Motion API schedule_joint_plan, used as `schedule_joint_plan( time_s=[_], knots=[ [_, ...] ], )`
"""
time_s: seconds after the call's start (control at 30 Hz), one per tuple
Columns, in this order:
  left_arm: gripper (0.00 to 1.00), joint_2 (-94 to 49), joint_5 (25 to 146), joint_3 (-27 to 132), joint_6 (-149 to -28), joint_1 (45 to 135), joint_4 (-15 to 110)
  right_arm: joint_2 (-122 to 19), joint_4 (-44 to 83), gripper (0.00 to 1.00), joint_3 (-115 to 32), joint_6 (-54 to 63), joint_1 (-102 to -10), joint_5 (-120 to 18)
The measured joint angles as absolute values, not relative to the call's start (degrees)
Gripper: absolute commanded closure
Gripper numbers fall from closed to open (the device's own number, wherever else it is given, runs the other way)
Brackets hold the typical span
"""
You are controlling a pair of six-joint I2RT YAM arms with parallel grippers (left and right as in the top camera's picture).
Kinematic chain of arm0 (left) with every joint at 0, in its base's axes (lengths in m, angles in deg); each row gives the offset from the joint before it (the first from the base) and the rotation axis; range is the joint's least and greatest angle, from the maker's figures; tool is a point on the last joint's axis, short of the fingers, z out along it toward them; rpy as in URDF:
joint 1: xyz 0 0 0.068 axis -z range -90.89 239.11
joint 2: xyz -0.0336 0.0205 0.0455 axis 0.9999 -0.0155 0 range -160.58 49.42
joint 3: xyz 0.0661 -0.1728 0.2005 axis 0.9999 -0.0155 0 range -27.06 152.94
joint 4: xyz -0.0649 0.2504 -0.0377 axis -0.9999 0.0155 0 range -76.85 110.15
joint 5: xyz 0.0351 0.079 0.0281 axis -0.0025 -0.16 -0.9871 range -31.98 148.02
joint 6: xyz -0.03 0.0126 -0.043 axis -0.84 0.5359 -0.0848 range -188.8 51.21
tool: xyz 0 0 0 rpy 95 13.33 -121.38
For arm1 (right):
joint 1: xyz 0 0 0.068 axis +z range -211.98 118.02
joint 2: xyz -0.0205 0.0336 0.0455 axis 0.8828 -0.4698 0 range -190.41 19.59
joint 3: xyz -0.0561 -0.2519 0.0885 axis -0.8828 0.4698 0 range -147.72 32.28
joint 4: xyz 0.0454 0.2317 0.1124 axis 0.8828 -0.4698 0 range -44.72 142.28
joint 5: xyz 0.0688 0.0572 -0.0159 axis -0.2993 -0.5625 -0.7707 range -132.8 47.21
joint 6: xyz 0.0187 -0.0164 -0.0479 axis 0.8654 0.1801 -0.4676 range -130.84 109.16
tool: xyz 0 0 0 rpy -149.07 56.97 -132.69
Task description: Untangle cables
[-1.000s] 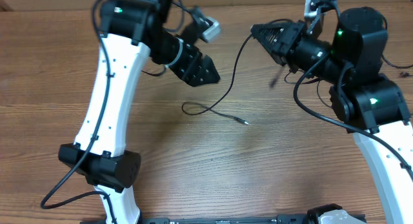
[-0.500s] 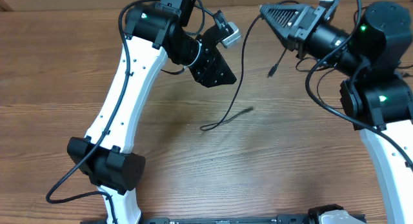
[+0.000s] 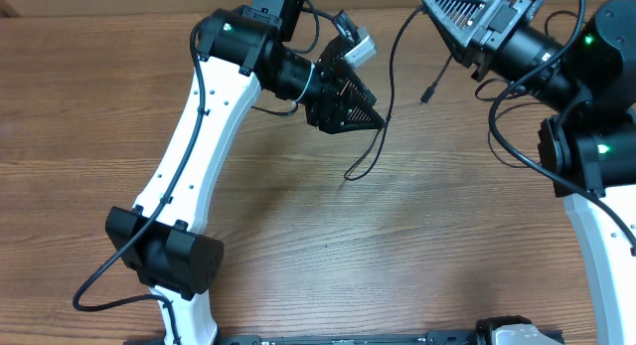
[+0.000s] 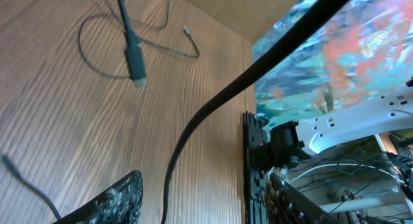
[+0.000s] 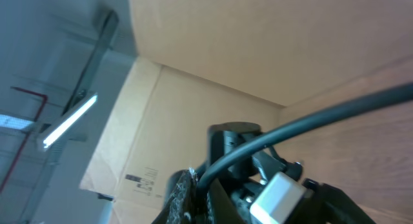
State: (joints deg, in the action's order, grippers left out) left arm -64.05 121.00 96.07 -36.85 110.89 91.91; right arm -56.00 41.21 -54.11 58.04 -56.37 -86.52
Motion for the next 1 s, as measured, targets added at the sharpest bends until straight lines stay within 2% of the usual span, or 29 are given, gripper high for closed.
schedule_joint_plan(
  time_s=[0.17,0.37,0.47,0.5,0.53,0.57,0.73,0.9,0.97,1.0],
  knots=[
    [0.46,-64.0,122.6,96.1,-36.6,110.9,89.0,-56.0,46.8,0.97,-54.1,62.6,-56.4,-88.5],
    [0.45,-64.0,122.6,96.0,-40.0,111.2,80.0,-56.0,48.2,0.96,-54.1,65.4,-56.4,-90.4],
    [0.50,-64.0,122.6,96.0,-42.5,112.1,77.2,-56.0,48.9,0.96,-54.1,66.1,-56.4,-90.7],
    [0.56,-64.0,122.6,96.0,-43.2,112.6,76.7,-56.0,49.1,0.96,-54.1,66.3,-56.4,-90.7],
    [0.82,-64.0,122.5,96.0,-43.9,113.2,76.3,-56.0,49.2,0.96,-54.1,66.4,-56.4,-90.8],
    [0.96,-64.0,122.6,96.0,-44.7,113.7,75.9,-56.0,49.2,0.96,-54.1,66.5,-56.4,-91.0],
    [0.96,-64.0,120.6,96.0,-51.3,114.2,74.8,-56.0,45.2,0.96,-54.5,64.7,-57.3,-90.6],
    [0.96,-64.0,113.5,96.1,-65.0,111.2,74.8,-57.2,24.4,0.96,-55.4,53.6,-62.3,-84.0],
    [0.96,-64.0,112.1,96.7,-69.4,110.0,75.0,-58.4,14.9,0.86,-55.7,47.2,-63.9,-78.1],
    [0.96,-64.0,111.7,97.1,-71.0,109.7,75.0,-59.0,10.3,0.75,-55.7,44.3,-64.2,-74.7]
  ],
)
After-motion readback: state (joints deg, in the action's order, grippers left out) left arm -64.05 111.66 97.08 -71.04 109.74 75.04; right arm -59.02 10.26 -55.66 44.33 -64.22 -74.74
